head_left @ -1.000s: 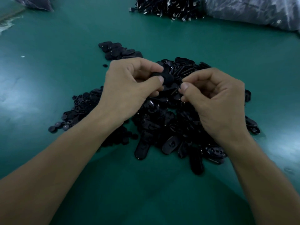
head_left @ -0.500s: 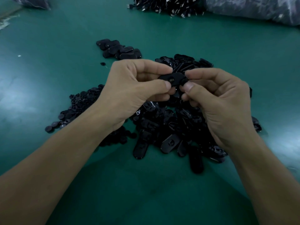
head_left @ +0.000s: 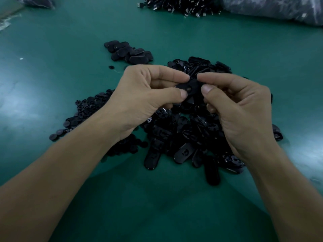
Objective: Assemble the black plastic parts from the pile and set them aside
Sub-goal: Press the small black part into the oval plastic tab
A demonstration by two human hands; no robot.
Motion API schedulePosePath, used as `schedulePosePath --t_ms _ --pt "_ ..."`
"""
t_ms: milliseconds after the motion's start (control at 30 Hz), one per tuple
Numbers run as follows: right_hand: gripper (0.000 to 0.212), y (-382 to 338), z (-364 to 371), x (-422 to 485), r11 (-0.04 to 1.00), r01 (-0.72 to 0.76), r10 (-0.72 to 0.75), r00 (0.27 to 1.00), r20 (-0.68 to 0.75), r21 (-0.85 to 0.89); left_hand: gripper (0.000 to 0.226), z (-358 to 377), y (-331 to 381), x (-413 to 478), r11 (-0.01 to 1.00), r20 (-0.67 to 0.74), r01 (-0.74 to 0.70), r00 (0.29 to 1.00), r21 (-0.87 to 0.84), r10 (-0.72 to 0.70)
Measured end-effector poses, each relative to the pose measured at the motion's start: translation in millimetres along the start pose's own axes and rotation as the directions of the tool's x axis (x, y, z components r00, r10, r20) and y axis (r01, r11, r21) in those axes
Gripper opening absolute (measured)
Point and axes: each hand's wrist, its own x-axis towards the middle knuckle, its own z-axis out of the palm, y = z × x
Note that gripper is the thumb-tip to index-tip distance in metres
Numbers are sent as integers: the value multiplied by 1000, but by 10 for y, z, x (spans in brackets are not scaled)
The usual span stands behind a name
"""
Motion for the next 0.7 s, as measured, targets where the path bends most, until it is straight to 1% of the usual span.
schedulePosePath --t_ms 67,133,200,267,333,500,600,700 --pt "22 -1 -1 0 1000 2 -2 1000 -7 -5 29 -6 7 -8 1000 36 14 999 -15 -14" --pt "20 -7 2 -1 1000 -5 5 1000 -20 10 39 5 12 -20 999 82 35 996 -13 -33" --pt "17 -19 4 1 1000 -11 12 999 -37 23 45 25 12 -29 999 105 42 994 -5 -41" --pt "14 -33 0 3 1000 -3 4 999 -48 12 43 35 13 -33 999 96 29 995 21 -31" --pt "15 -49 -7 0 1000 21 -22 999 -42 -19 37 37 13 -24 996 63 -16 998 83 10" --pt "22 -86 -13 -20 984 77 -76 997 16 -158 31 72 1 -19 974 3 -102 995 202 103" --pt "27 -77 7 -17 972 78 -66 996 58 -223 31 70 2 -21 960 -2 -111 993 257 116" --pt "27 -59 18 -15 970 57 -44 997 61 -234 31 53 1 -23 961 -8 -104 994 256 110"
